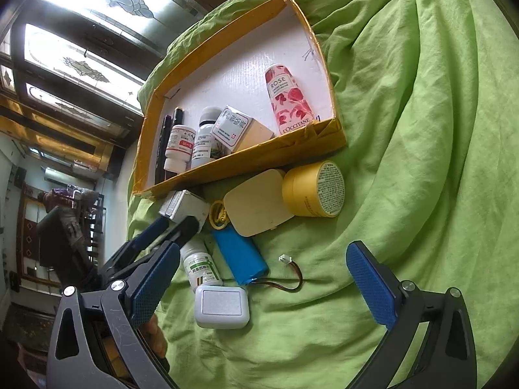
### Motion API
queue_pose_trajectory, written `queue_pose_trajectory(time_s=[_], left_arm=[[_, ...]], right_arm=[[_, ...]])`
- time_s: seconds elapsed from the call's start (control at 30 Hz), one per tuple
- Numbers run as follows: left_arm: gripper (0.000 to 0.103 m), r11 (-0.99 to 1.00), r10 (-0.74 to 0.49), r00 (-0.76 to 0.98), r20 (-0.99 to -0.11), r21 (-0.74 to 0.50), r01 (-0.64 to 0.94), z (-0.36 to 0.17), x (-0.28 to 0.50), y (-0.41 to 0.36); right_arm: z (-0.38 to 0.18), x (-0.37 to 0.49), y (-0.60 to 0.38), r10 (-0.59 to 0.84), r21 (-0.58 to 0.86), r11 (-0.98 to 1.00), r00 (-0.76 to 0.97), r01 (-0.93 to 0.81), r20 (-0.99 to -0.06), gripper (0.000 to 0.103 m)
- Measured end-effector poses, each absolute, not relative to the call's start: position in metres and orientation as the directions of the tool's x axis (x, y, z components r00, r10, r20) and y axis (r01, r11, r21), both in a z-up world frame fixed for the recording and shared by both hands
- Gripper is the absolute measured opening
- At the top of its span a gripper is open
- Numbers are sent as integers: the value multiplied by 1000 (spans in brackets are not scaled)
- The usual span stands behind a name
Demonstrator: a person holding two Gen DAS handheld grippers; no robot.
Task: Organize rigid objects
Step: 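Grasp the green-white medicine box with the left tool while the right tool grasps the yellow square compact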
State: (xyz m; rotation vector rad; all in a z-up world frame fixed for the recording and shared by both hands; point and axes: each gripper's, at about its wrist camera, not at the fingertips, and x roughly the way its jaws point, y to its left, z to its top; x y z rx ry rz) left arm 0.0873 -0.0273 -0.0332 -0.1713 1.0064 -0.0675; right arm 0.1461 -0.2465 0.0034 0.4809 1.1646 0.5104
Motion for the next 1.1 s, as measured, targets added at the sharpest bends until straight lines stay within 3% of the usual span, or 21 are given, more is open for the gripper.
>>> queue_pose_trajectory(time_s=[0.1, 0.17, 0.23, 0.3, 0.57, 0.63, 0.77, 0.9, 1.1], left_arm=[[73, 979, -140, 551, -822, -200, -49, -38, 84, -20], [56, 963, -194, 545, -816, -264, -54, -41, 80, -15], [47, 961, -211, 534, -819, -275, -42, -42, 75, -15], [39, 963, -220, 509, -832, -267, -20, -42, 67, -17], [38, 919, -282, 526, -802, -384, -93, -24, 26, 10], [40, 916, -272, 547, -792, -387, -106, -19, 23, 11], [60, 929, -237, 571, -786, -355, -103, -10, 32, 2], [61, 923, -195, 563, -803, -345, -171, -6, 55, -5], [61, 878, -194, 474, -859, -367, -307, -22, 90, -5]], right_arm=[[1, 145, -245, 632, 629, 768, 302, -121, -714, 99], [-1, 145, -246, 647, 647, 754, 294, -113, -703, 94], [-4, 144, -244, 670, 672, 733, 279, -103, -688, 83], [-8, 143, -241, 698, 701, 707, 258, -95, -669, 81], [-41, 157, -233, 769, 813, 578, 291, 67, -570, 70], [-44, 163, -234, 750, 809, 580, 325, 97, -576, 68], [-50, 171, -233, 716, 793, 589, 354, 157, -602, 65], [-49, 170, -229, 665, 746, 649, 362, 153, -653, 55], [-42, 164, -227, 633, 695, 715, 347, 81, -692, 50]])
